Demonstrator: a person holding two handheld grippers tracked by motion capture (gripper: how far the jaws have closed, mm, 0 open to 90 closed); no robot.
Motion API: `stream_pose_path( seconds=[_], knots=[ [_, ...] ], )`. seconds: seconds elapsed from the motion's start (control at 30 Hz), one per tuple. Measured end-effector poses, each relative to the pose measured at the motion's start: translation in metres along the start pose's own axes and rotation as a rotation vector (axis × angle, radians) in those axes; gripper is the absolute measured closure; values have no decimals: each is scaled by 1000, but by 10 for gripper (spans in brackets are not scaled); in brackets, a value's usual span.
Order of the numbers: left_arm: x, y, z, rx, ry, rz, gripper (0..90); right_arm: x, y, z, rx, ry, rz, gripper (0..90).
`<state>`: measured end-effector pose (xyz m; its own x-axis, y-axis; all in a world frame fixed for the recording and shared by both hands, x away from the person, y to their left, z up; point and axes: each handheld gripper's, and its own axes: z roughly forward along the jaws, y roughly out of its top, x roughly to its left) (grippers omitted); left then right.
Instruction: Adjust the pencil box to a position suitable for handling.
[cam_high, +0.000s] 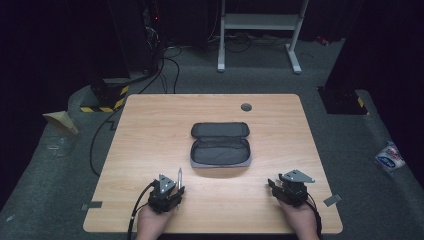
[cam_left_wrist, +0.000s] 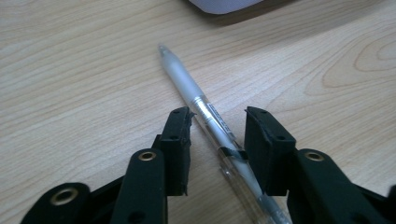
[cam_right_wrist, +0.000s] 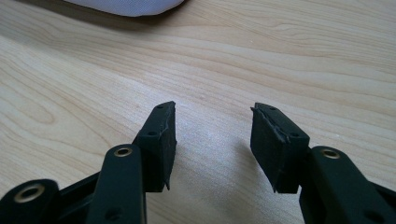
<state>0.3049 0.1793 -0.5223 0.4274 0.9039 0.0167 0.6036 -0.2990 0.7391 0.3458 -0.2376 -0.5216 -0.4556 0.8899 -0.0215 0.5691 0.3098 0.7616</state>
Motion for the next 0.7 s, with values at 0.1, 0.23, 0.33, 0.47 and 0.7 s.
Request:
stream_pose_path(
  seconds=[0.1, 0.23, 0.33, 0.47, 0.7],
  knots=[
    [3, -1, -1, 0, -7, 4, 687, -1, 0, 0, 1, 2, 9, 502],
    [8, -2, -2, 3, -9, 0, 716, -1, 0, 0, 5, 1, 13, 502],
    [11, -2, -2, 4, -1, -3, 696, -2, 1, 1, 7, 3, -2, 502],
    [17, -3, -4, 7, 3, -12, 703, 0, 1, 2, 14, 4, 8, 502],
    [23, -3, -3, 3, -16, -12, 725, 0, 1, 2, 17, 6, 10, 501]
  ],
)
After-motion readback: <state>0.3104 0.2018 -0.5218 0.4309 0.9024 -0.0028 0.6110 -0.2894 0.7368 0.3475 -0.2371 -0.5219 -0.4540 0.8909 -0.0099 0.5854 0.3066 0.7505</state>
